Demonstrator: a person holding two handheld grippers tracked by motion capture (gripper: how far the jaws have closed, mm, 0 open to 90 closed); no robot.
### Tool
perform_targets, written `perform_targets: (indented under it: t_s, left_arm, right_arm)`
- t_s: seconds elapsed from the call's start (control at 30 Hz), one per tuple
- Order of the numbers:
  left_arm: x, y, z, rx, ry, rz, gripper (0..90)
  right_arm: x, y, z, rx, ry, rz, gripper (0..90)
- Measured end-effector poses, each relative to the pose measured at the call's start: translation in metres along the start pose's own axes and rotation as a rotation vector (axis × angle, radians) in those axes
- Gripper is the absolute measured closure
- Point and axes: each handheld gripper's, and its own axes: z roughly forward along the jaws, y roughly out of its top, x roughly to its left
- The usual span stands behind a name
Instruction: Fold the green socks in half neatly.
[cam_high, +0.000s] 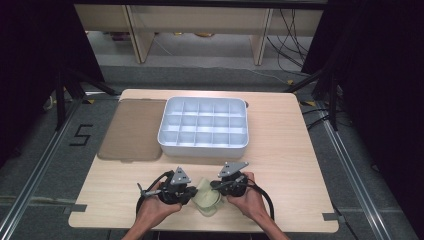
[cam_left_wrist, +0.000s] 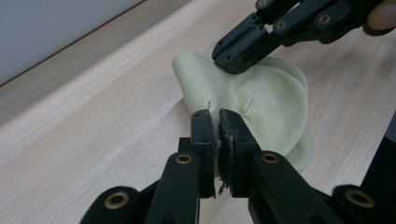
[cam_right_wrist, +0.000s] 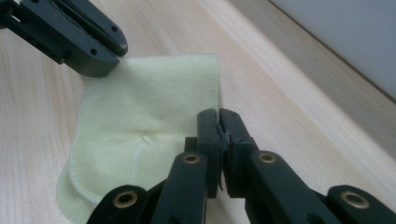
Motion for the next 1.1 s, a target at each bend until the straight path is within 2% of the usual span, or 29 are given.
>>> perform_targets:
  t_s: [0.07, 0.1, 0.13, 0.17, 0.2, 0.27, 0.37, 0.43, 0.57, 0.6, 0.8, 0.9, 0.93, 1.0, 1.07, 1.1]
  left_arm:
    - [-0.001, 0.000, -0.001, -0.003, -0.004, 0.007, 83.9]
    - [-0.001, 0.000, -0.002, -0.008, -0.001, 0.002, 83.9]
    - [-0.001, 0.000, -0.002, -0.008, -0.001, 0.002, 83.9]
    - [-0.001, 0.000, -0.001, -0.012, -0.004, 0.003, 83.9]
    - [-0.001, 0.000, -0.001, -0.009, -0.001, -0.001, 83.9]
    - [-0.002, 0.000, -0.002, -0.011, 0.007, 0.008, 83.9]
    - [-0.003, 0.001, -0.003, -0.014, 0.009, 0.016, 83.8]
    - [-0.005, 0.003, -0.004, -0.017, 0.005, 0.034, 83.8]
    - [-0.007, 0.003, -0.005, -0.020, 0.004, 0.024, 83.7]
    - [-0.007, 0.004, -0.006, -0.019, 0.003, 0.036, 83.7]
    - [-0.011, 0.006, -0.008, -0.029, 0.004, 0.036, 83.5]
    - [-0.015, 0.008, -0.009, -0.039, 0.000, 0.047, 83.5]
    - [-0.018, 0.009, -0.010, -0.032, 0.008, 0.067, 83.5]
    - [-0.021, 0.009, -0.009, -0.045, -0.008, 0.063, 83.5]
    - [-0.023, 0.010, -0.009, -0.042, -0.008, 0.074, 83.4]
    - [-0.027, 0.010, -0.009, -0.045, -0.021, 0.083, 83.3]
  right_arm:
    - [-0.001, -0.001, -0.004, -0.027, -0.010, -0.002, 87.7]
    - [-0.003, -0.001, -0.012, -0.025, -0.004, 0.006, 87.5]
    - [-0.003, -0.001, -0.012, -0.025, -0.004, 0.006, 87.5]
    - [-0.003, -0.002, -0.016, -0.044, 0.000, 0.021, 87.5]
    - [-0.004, -0.003, -0.021, -0.047, 0.017, 0.006, 87.3]
    - [-0.001, -0.005, -0.027, -0.053, 0.023, 0.000, 86.9]
    - [0.005, -0.012, -0.033, -0.036, 0.044, 0.015, 86.7]
    - [0.007, -0.016, -0.033, -0.024, 0.056, 0.024, 86.7]
    - [0.008, -0.020, -0.033, -0.018, 0.071, 0.020, 86.6]
    - [0.010, -0.021, -0.033, -0.011, 0.075, 0.027, 86.6]
    - [0.012, -0.025, -0.024, 0.024, 0.078, 0.008, 86.7]
    - [0.015, -0.025, -0.024, 0.025, 0.075, 0.018, 86.6]
    - [0.015, -0.025, -0.024, 0.026, 0.076, 0.018, 86.7]
    - [0.016, -0.026, -0.023, 0.030, 0.078, 0.028, 86.6]
    - [0.016, -0.025, -0.023, 0.032, 0.079, 0.028, 86.7]
    - [0.016, -0.025, -0.023, 0.034, 0.079, 0.028, 86.7]
